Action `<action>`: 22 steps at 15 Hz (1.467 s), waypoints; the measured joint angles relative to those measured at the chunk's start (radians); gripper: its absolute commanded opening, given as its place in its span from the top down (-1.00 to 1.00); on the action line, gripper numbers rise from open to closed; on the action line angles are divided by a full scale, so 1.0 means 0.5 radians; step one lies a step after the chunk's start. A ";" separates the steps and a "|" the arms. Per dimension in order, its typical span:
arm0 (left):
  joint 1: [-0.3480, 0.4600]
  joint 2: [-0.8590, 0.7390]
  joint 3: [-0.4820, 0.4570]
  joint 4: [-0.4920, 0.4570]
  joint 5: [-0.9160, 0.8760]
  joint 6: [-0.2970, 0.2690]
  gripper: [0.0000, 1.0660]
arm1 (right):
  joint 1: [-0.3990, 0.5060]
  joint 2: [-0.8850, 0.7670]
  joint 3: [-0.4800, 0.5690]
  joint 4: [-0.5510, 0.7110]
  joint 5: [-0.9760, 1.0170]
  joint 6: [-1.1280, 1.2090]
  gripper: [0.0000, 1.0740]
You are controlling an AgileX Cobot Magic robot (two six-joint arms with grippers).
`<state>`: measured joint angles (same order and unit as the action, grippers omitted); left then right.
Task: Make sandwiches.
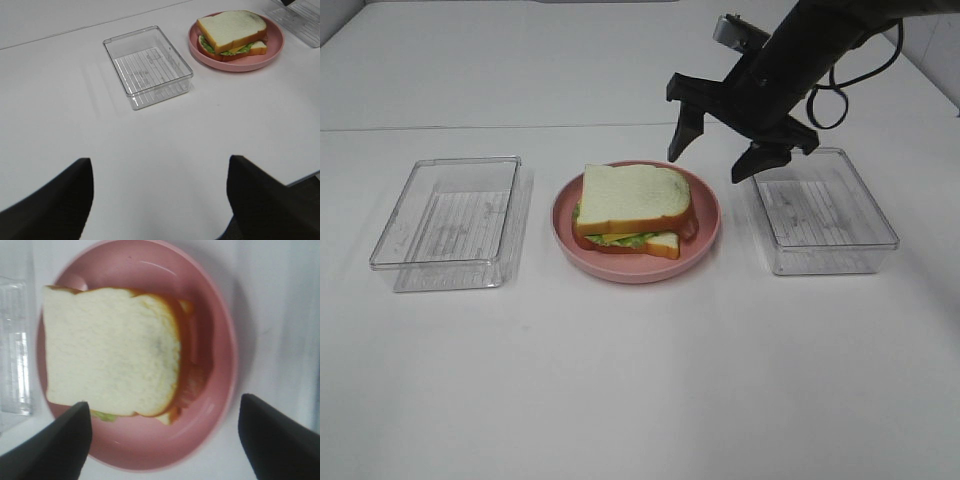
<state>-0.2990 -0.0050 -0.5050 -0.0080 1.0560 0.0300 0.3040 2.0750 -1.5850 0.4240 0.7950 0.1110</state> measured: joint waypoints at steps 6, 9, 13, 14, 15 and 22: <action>0.000 0.000 0.000 0.000 0.000 0.000 -0.33 | 0.000 -0.394 0.000 -0.682 0.438 0.036 -0.42; 0.000 0.000 0.000 0.000 0.000 0.000 -0.33 | 0.000 -0.714 0.070 -0.866 0.634 0.036 -0.42; 0.000 0.000 0.000 0.000 0.000 0.000 -0.33 | 0.000 -1.246 0.516 -0.866 0.660 0.034 -0.42; 0.000 0.000 0.000 0.000 0.000 0.000 -0.33 | 0.000 -1.314 0.594 -0.866 0.662 0.032 -0.42; 0.000 0.000 0.000 0.000 0.000 0.000 -0.33 | 0.000 -1.488 0.744 -0.866 0.662 0.022 -0.42; 0.000 0.000 0.000 0.000 0.000 0.000 -0.33 | 0.000 -2.742 1.698 -0.824 0.678 -0.084 -0.42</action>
<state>-0.2990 -0.0050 -0.5050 -0.0080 1.0560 0.0300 0.3040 0.7040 -0.7360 0.0120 1.1340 0.0690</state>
